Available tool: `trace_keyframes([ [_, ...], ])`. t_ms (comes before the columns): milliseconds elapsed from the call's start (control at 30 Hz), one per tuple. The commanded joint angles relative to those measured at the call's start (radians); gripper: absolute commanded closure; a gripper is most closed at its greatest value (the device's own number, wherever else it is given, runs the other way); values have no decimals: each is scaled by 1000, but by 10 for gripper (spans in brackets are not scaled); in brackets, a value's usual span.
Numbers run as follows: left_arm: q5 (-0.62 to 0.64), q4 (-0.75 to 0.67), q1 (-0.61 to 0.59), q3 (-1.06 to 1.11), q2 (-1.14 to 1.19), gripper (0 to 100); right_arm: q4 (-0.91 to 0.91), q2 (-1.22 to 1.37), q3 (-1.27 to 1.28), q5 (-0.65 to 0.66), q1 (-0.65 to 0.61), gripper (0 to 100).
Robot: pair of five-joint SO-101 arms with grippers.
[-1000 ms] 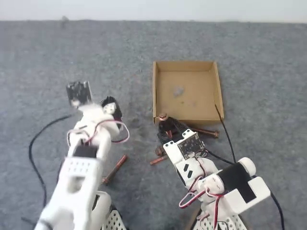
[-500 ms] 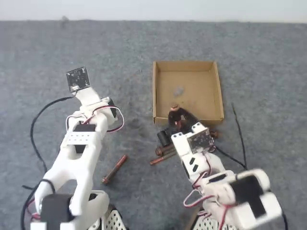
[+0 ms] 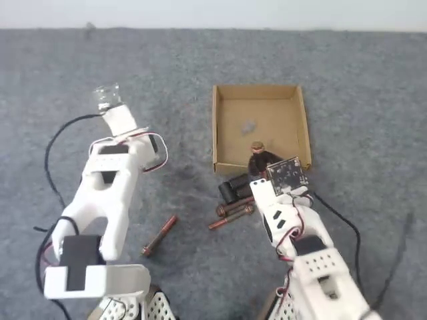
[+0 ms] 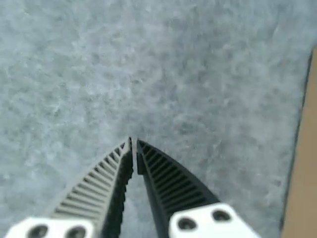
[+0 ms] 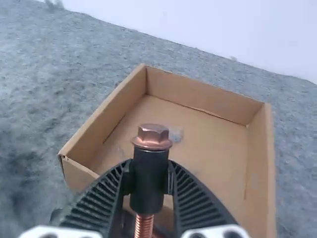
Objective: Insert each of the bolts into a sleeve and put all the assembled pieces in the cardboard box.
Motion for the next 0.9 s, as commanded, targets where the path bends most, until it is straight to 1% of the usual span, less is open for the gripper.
trace_keyframes([
  [0, -172, 64, -11, -90, 0, 987, 263, -277, -41, 11, 13, 992],
  [67, -279, 66, -17, -91, 5, 987, 412, -366, -91, 11, 8, 992],
  [100, -313, 66, -21, -91, 5, 987, 473, -395, -121, 11, 8, 992],
  [200, -307, 66, -23, -91, 5, 987, 596, -412, -204, 15, 10, 992],
  [333, -307, 64, -20, -91, 6, 987, 659, -329, -295, 29, 18, 992],
  [433, -307, 64, -20, -91, 6, 987, 680, -200, -391, 28, 54, 992],
  [633, -308, 64, -20, -91, 6, 987, 717, 151, -646, 17, 151, 992],
  [867, -308, 64, -20, -93, 8, 987, 751, 578, -984, 18, 189, 990],
])
